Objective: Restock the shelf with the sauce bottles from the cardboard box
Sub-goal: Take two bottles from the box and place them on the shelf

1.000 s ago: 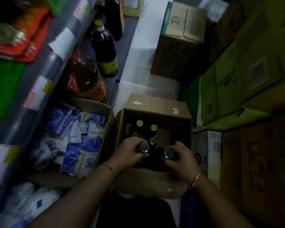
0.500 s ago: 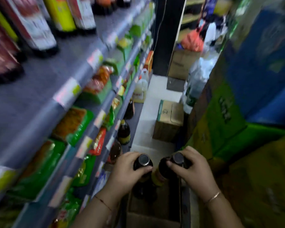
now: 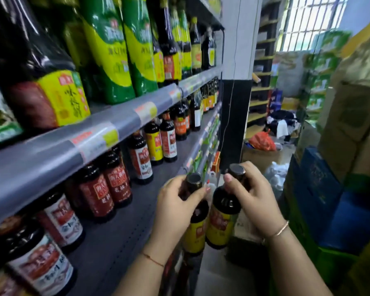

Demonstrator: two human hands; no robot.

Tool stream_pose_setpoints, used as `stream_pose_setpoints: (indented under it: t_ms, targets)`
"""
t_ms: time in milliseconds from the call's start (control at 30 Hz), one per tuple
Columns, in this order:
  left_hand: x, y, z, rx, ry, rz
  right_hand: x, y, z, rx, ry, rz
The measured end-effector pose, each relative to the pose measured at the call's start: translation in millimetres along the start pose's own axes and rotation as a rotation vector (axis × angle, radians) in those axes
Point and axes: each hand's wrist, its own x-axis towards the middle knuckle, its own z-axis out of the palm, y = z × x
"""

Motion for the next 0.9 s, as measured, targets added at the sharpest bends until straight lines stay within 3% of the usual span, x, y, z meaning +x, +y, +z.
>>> stream_pose_setpoints:
  t_ms: [367, 700, 900]
  targets:
    - [16, 41, -62, 0.13, 0.285, 0.062, 52, -23, 63, 0.34, -0.077, -0.073]
    - [5, 22, -113, 0.268, 0.559, 0.024, 65, -38, 154, 0.563, -0.071, -0.068]
    - [-3, 6, -130, 0.279, 0.701, 0.011, 64, -39, 199, 0.647, -0.165, -0.039]
